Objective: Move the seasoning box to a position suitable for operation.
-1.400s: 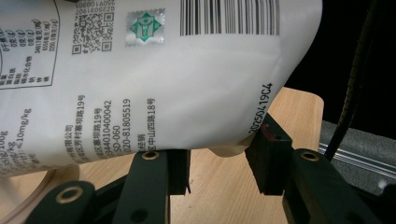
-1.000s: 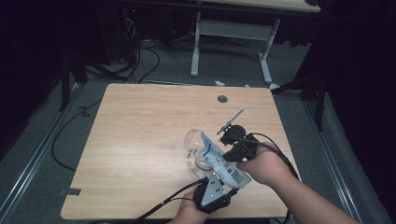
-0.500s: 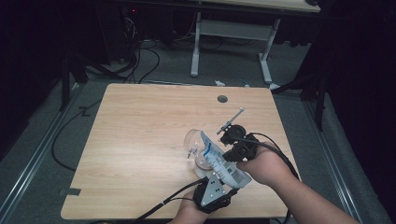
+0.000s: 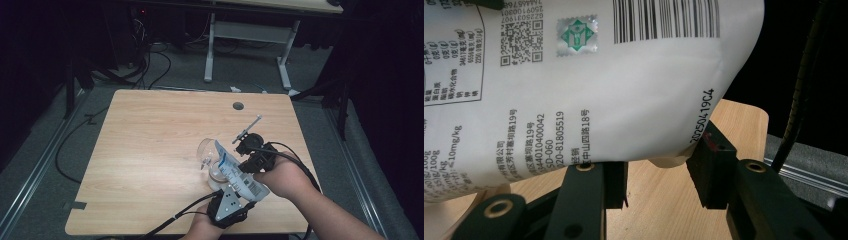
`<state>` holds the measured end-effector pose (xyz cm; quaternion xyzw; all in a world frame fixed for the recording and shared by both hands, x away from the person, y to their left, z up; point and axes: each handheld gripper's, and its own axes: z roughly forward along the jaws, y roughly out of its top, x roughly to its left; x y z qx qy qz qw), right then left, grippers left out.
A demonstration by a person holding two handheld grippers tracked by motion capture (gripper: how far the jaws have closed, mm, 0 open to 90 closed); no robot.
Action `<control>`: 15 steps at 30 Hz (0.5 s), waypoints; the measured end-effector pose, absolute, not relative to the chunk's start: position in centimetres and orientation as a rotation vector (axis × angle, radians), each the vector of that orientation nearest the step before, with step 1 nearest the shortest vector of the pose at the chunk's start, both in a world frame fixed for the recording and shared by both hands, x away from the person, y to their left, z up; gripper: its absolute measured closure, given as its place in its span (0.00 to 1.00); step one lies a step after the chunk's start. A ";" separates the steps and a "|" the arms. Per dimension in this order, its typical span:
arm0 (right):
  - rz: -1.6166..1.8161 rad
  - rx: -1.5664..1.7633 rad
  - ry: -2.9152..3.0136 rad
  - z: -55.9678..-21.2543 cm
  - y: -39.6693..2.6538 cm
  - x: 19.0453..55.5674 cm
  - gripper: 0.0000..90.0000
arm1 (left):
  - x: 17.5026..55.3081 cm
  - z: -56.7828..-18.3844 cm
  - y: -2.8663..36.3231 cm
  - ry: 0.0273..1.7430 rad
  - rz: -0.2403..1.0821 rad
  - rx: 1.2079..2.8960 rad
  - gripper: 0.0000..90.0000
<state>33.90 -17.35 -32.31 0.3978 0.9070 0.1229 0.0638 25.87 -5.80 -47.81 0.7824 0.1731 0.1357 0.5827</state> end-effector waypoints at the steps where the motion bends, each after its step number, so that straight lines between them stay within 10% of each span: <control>1: 0.370 1.204 2.738 -32.3 -17.3 33.9 0.99 | 25.9 -47.8 -5.8 0.404 0.317 1.827 0.70; 15: 0.370 1.194 2.738 -32.4 -17.3 34.0 0.99 | 25.9 -47.9 -5.8 0.406 0.316 1.823 0.70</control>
